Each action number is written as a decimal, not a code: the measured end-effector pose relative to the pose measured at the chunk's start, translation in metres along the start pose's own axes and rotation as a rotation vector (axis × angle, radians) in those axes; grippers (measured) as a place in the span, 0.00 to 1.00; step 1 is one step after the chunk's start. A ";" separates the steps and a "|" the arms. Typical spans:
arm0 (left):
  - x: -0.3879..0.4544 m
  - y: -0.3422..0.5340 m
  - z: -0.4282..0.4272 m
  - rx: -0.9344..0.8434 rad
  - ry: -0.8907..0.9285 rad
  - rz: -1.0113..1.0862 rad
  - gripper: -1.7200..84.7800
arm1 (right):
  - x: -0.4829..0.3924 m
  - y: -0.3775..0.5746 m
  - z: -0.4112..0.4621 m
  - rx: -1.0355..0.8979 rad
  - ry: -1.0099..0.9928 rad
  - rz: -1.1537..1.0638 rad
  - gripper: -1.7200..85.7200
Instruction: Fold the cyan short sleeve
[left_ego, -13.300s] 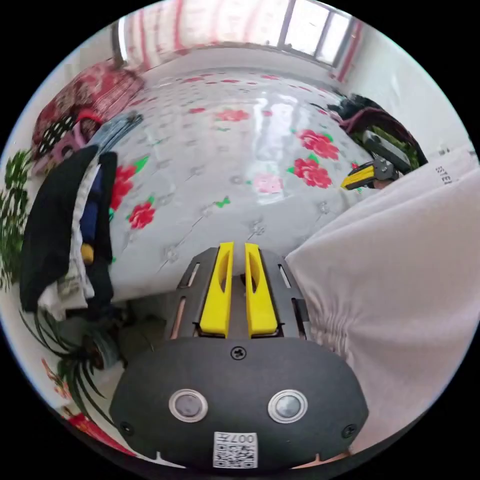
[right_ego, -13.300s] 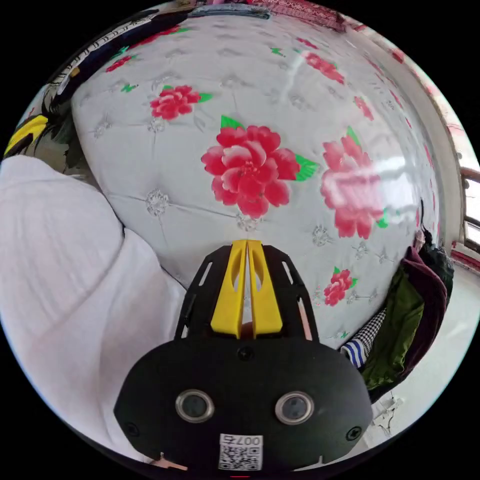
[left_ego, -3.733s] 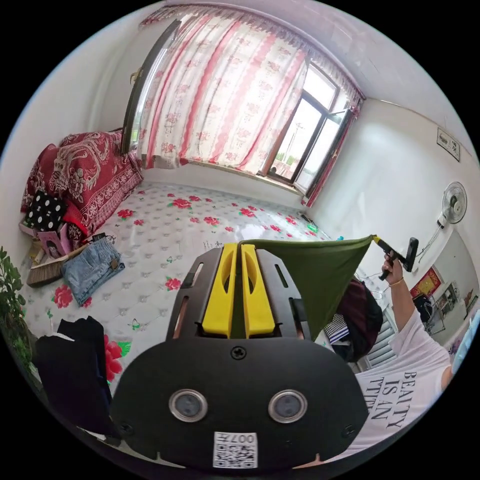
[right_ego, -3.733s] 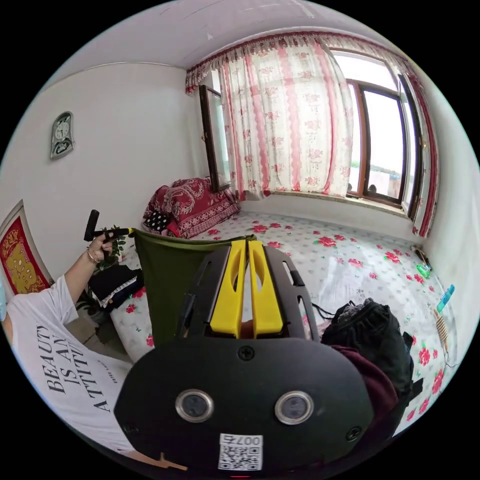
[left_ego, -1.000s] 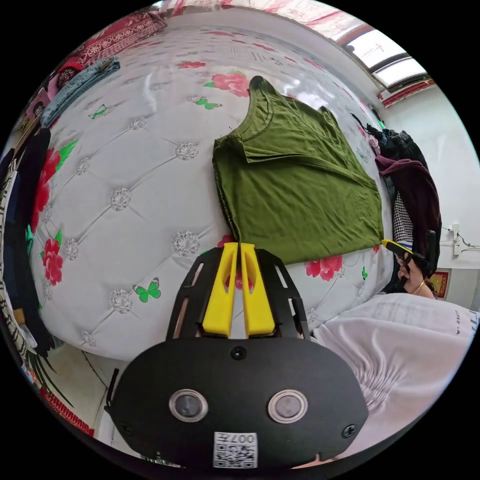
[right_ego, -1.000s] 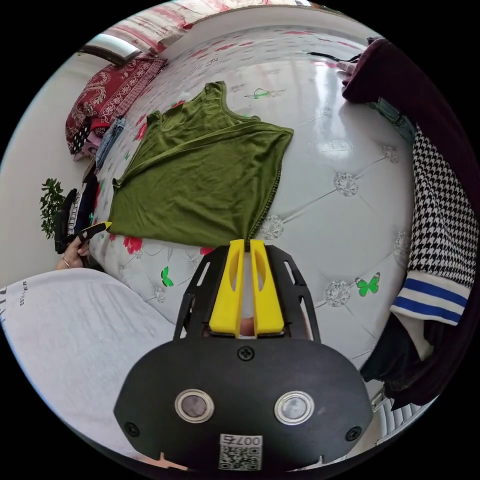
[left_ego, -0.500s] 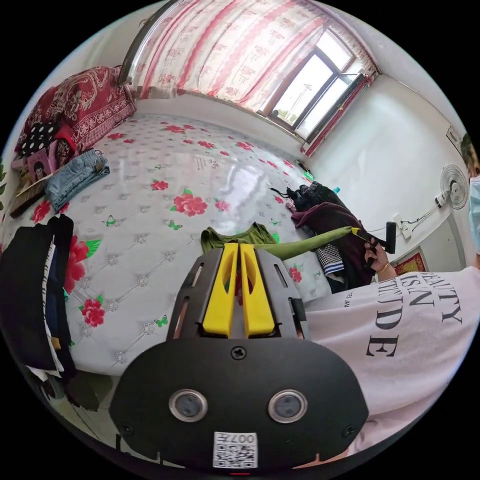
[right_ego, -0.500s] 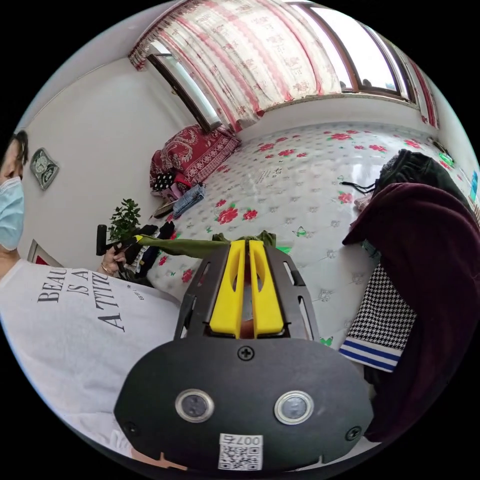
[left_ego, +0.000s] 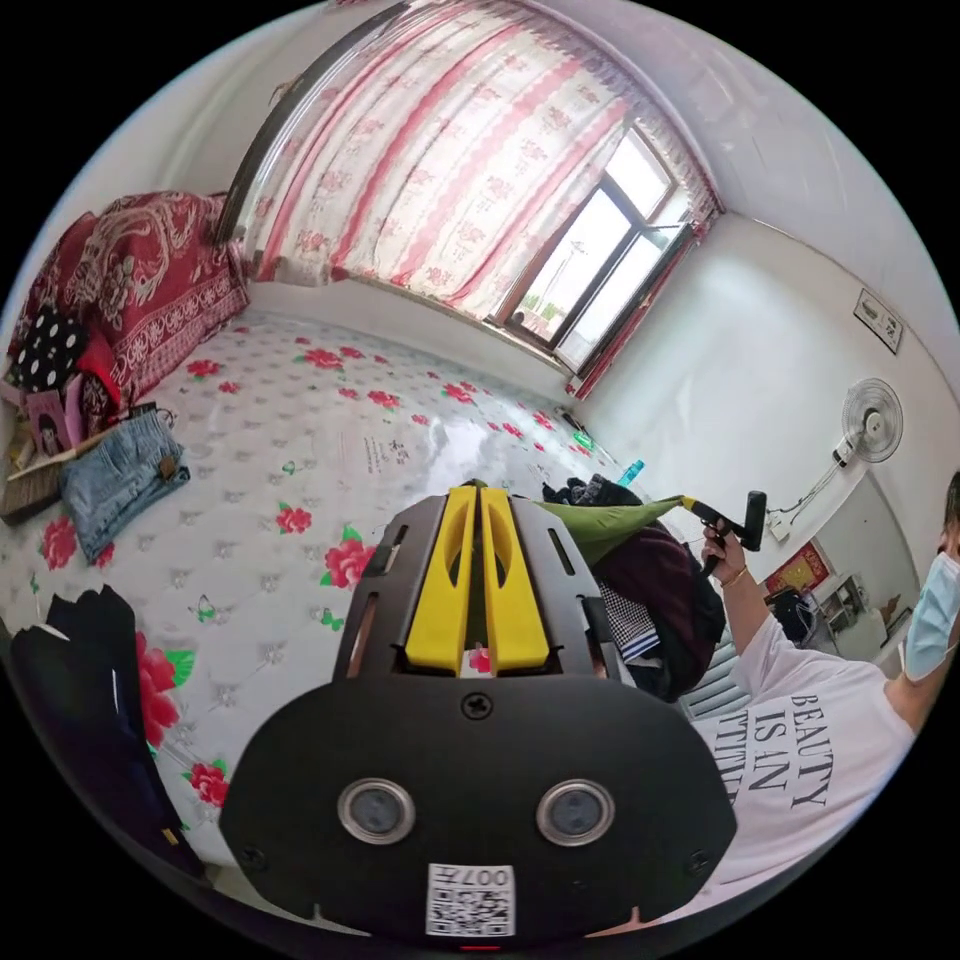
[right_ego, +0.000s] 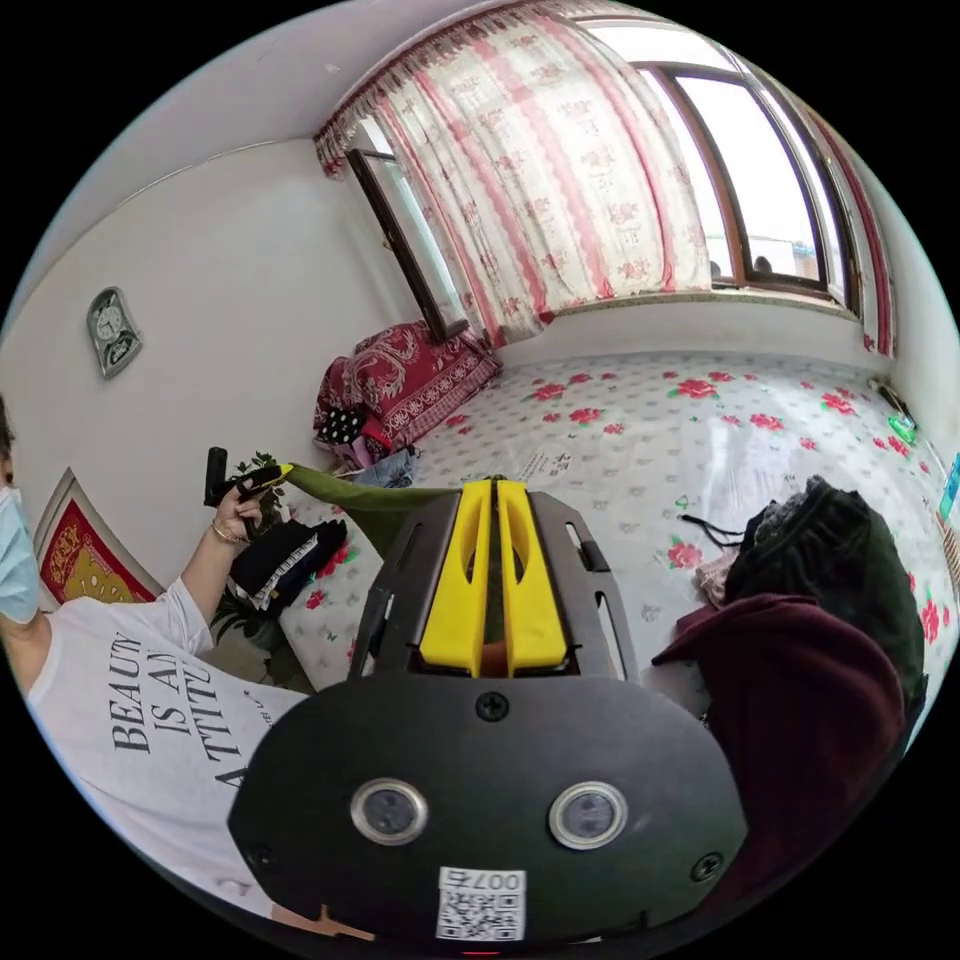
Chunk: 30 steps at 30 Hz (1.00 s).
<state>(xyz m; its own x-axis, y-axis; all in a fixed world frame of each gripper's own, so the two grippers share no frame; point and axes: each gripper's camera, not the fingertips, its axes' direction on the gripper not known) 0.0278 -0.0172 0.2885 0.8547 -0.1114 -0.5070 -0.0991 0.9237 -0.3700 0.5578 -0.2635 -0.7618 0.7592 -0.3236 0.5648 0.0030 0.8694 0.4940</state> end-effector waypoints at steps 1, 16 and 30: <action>0.005 0.001 -0.010 0.028 -0.003 0.018 0.01 | -0.008 -0.003 -0.013 0.027 0.002 -0.031 0.02; -0.087 0.247 0.083 -0.381 -0.123 -0.260 0.01 | 0.053 0.232 0.100 -0.404 -0.062 0.184 0.02; -0.109 0.312 0.073 -0.541 0.022 -0.347 0.01 | 0.120 0.334 0.094 -0.564 -0.223 0.468 0.02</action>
<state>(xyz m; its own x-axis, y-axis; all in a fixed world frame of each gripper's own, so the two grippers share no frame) -0.0590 0.3095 0.2853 0.8733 -0.3833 -0.3007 -0.0666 0.5175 -0.8531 0.5891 -0.0471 -0.4669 0.6137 0.1094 0.7820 0.0908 0.9740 -0.2075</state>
